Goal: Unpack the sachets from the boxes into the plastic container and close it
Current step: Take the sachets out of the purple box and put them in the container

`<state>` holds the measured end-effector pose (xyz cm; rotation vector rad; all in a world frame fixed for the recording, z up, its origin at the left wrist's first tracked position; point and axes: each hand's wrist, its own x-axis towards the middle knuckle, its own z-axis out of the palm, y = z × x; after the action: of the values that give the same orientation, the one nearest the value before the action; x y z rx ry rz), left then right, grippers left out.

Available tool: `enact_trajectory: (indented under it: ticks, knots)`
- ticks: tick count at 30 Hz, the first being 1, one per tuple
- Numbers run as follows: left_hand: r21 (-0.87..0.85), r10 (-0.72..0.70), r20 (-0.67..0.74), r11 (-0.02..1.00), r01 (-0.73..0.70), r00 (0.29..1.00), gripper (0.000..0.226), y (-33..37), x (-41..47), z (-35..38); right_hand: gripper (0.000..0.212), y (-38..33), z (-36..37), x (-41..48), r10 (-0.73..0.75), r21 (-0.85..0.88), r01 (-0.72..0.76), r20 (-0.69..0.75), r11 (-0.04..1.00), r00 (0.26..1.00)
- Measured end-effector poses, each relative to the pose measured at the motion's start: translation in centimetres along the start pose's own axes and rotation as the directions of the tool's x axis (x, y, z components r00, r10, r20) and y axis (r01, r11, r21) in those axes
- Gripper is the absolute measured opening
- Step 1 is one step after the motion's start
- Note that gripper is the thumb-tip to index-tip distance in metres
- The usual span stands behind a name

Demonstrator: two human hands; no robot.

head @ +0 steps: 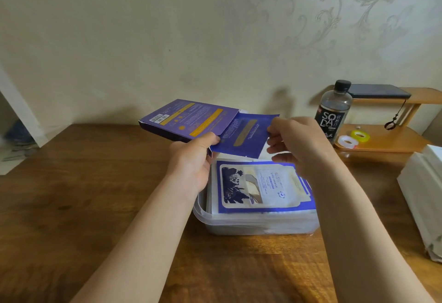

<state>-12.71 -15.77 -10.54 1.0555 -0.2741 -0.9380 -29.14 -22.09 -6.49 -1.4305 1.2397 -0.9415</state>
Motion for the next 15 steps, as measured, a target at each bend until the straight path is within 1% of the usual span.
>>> enact_trajectory:
  ticks: [1, 2, 3, 4, 5, 6, 7, 8, 9, 11, 13, 15]
  knots:
    - [0.008, -0.012, -0.016, 1.0, 0.012, 1.0, 0.024, 0.0, 0.0, 0.0, 0.012, 0.2, -0.1, 0.0, -0.093, -0.095, 0.09, -0.026, 0.991, 0.995]
    - [0.012, -0.024, -0.031, 1.0, 0.025, 0.999, 0.029, 0.0, 0.0, -0.1, 0.018, 0.4, -0.2, 0.0, -0.212, -0.238, 0.197, -0.04, 0.951, 0.976]
    - [0.008, -0.033, -0.04, 0.999, 0.033, 0.999, 0.032, 0.0, 0.0, -0.1, 0.036, 0.7, -0.3, 0.0, -0.331, -0.404, 0.299, -0.012, 0.865, 0.943]
    - [0.002, -0.036, -0.048, 0.999, 0.036, 0.998, 0.033, 0.1, 0.0, -0.1, 0.056, 1.0, -0.3, -0.1, -0.426, -0.551, 0.394, 0.077, 0.736, 0.902]
    - [-0.001, -0.037, -0.051, 0.999, 0.037, 0.998, 0.034, 0.2, -0.1, 0.0, 0.07, 1.3, -0.1, -0.2, -0.474, -0.647, 0.463, 0.173, 0.606, 0.863]
    - [0.0, -0.04, -0.052, 0.999, 0.04, 0.998, 0.032, 0.2, -0.1, 0.1, 0.074, 1.4, 0.2, -0.4, -0.507, -0.696, 0.519, 0.253, 0.496, 0.824]
    - [0.004, -0.047, -0.053, 0.999, 0.047, 0.997, 0.029, 0.2, -0.2, 0.2, 0.067, 1.5, 0.7, -0.3, -0.554, -0.707, 0.582, 0.319, 0.401, 0.769]
    - [0.006, -0.056, -0.054, 0.998, 0.056, 0.997, 0.023, 0.2, -0.3, 0.3, 0.052, 1.9, 1.1, -0.1, -0.596, -0.7, 0.636, 0.371, 0.326, 0.713]
    - [0.005, -0.071, -0.051, 0.997, 0.071, 0.996, 0.017, 0.3, -0.4, 0.4, 0.042, 2.0, 1.4, -0.1, -0.611, -0.699, 0.66, 0.404, 0.274, 0.681]
    - [-0.014, -0.105, -0.037, 0.994, 0.105, 0.994, 0.008, 0.6, -0.6, 0.6, 0.047, 2.5, 1.3, 0.2, -0.641, -0.682, 0.696, 0.435, 0.224, 0.632]
    - [-0.065, -0.115, -0.031, 0.991, 0.113, 0.993, 0.008, 0.9, -0.5, 0.5, 0.037, 2.4, 0.5, 0.4, -0.694, -0.67, 0.719, 0.43, 0.185, 0.578]
    - [-0.096, -0.11, -0.028, 0.99, 0.107, 0.994, 0.011, 1.2, -0.2, 0.3, 0.033, 2.1, -0.9, 0.8, -0.748, -0.652, 0.736, 0.395, 0.182, 0.534]
